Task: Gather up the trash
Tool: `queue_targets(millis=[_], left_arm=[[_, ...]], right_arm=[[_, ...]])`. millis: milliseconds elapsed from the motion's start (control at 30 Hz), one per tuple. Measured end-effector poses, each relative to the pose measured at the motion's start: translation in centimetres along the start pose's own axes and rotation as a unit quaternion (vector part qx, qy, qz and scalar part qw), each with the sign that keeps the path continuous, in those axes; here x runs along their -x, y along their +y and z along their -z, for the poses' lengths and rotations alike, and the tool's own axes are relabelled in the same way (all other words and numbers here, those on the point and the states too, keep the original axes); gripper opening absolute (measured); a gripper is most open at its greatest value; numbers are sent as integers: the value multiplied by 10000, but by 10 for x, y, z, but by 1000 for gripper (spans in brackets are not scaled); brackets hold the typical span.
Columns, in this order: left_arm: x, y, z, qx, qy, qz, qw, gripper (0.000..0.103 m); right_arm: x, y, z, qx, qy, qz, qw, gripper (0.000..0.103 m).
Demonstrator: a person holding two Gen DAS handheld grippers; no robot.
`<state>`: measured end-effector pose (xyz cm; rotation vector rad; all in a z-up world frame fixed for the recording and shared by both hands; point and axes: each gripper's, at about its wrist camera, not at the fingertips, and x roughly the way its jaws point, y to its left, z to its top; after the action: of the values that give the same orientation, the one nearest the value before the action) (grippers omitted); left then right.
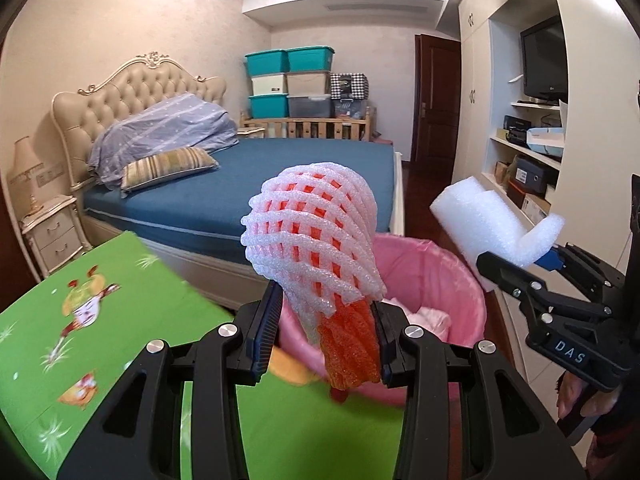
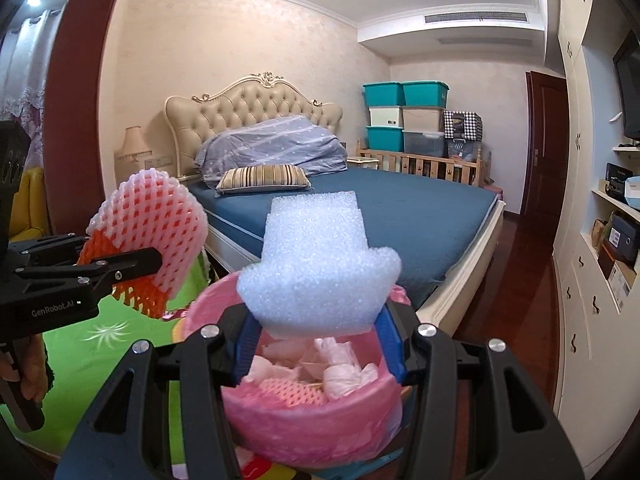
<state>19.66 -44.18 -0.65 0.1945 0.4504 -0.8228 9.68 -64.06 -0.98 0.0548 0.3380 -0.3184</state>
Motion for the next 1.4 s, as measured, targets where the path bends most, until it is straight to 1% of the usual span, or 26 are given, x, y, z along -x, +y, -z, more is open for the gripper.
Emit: queue_targets(millis=[67, 233, 267, 300, 333, 367, 400, 467, 500, 567, 600, 667, 733, 767, 833, 933, 1033, 1100, 1200, 1267, 1333, 1400], left_arm=[[-11, -4, -4, 12, 3, 90, 10000, 38], [-34, -3, -12, 135, 44, 199, 9997, 38], [-40, -2, -14, 182, 68, 298, 9994, 39], [-44, -1, -17, 196, 101, 383, 9990, 44], [-49, 1, -17, 176, 142, 452, 9987, 48], [-51, 1, -17, 158, 143, 439, 9988, 59], [-52, 5, -17, 161, 119, 352, 9992, 74], [-47, 12, -15, 226, 29, 171, 9996, 89], [-41, 20, -13, 270, -82, -16, 9996, 90], [-28, 31, -10, 272, -142, -218, 9993, 91], [-21, 37, -9, 264, -181, -330, 9989, 93], [-5, 44, -7, 188, -283, -574, 9978, 93], [13, 47, -7, 77, -388, -729, 9966, 96], [22, 49, -6, 28, -479, -801, 9956, 97], [48, 49, -4, -87, -716, -944, 9929, 97], [76, 49, -5, -64, -927, -1001, 9906, 97], [107, 47, -8, 26, -1075, -991, 9892, 97], [122, 44, -7, -10, -1140, -1011, 9883, 97], [144, 35, 1, -169, -1105, -969, 9890, 97], [152, 32, 8, -197, -1059, -906, 9900, 97], [160, 31, 19, -83, -934, -922, 9913, 97], [164, 32, 29, 35, -833, -940, 9921, 97]], right_arm=[[-8, 5, -1, -20, 37, -5, 10000, 50], [-28, 4, -6, -133, 74, -130, 9998, 51], [-32, 2, -7, -175, 56, -169, 9997, 51], [-36, 1, -9, -230, 38, -228, 9995, 55], [-38, -1, -10, -307, 23, -329, 9990, 70], [-43, -4, -11, -380, 26, -409, 9984, 76], [-46, -7, -13, -447, -12, -388, 9982, 76], [-46, -20, -13, -506, -18, -294, 9983, 76], [-44, -24, -14, -508, -20, -250, 9984, 76], [-35, -27, -16, -499, -86, -186, 9985, 76], [-29, -26, -16, -497, -108, -167, 9986, 77], [-11, -22, -15, -435, -146, -86, 9989, 83], [5, -16, -18, -316, -177, 26, 9993, 86], [15, -13, -20, -262, -192, 70, 9994, 90], [34, -4, -25, -176, -208, 140, 9995, 93], [66, 8, -38, -25, -334, 286, 9990, 98], [97, 15, -51, 39, -419, 467, 9980, 98], [112, 20, -53, -45, -353, 541, 9979, 98], [123, 32, -37, -80, -29, 485, 9988, 98], [126, 42, -25, 14, 151, 556, 9983, 98], [130, 51, -9, 87, 296, 508, 9982, 98], [134, 57, -1, 115, 310, 415, 9986, 98]])
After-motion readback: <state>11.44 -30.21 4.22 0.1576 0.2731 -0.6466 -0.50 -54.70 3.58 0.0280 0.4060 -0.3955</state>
